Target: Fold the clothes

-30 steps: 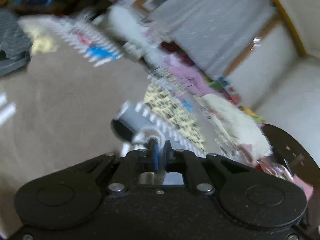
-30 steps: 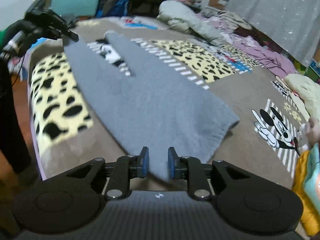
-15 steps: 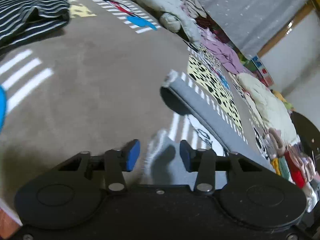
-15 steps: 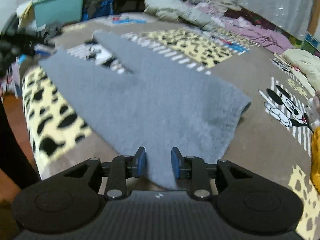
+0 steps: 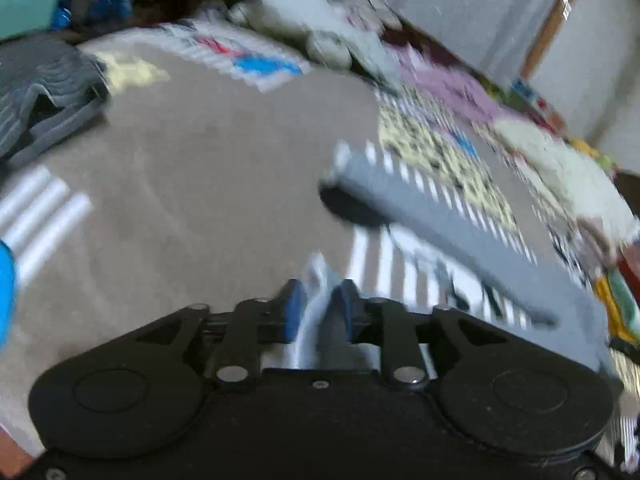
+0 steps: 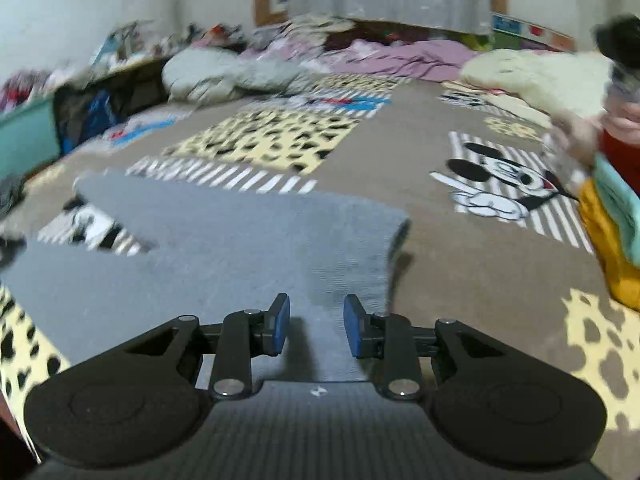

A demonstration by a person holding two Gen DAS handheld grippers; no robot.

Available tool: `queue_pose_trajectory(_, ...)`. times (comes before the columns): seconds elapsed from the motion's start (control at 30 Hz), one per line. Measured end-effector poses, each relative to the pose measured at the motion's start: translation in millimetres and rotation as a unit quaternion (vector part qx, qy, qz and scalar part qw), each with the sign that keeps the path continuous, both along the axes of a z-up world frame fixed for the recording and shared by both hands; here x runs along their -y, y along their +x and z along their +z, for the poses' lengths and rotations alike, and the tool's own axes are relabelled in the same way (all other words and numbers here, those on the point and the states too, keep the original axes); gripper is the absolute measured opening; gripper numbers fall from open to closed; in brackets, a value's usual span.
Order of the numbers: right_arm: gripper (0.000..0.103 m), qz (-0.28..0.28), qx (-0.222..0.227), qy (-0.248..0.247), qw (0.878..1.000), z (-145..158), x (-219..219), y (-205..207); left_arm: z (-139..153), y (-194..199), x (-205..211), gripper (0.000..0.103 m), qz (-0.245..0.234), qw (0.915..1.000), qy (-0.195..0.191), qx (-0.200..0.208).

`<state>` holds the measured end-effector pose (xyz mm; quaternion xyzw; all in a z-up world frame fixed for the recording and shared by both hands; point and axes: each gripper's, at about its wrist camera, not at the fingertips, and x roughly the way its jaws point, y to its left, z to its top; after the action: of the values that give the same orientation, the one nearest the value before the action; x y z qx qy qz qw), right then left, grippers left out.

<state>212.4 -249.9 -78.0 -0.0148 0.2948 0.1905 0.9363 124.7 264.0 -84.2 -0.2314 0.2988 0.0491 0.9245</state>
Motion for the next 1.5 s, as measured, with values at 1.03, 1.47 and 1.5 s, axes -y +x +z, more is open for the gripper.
queue_pose_trajectory(1.03,0.025,-0.096,-0.12,0.233,0.96,-61.4,84.1,109.5,-10.9,127.0,-10.1,0.043,0.067,0.992,-0.105,-0.022)
queue_pose_trajectory(1.47,0.022,-0.084,-0.086,0.187,0.975,-54.2,76.6,95.5,-13.6,141.6,9.1,0.013,0.017,0.9966,0.057,-0.058)
queue_pose_trajectory(1.5,0.021,-0.086,-0.086,0.172,0.978,-54.9,73.7,95.3,-9.0,139.7,8.8,0.017,0.021,0.9963,0.06,-0.058)
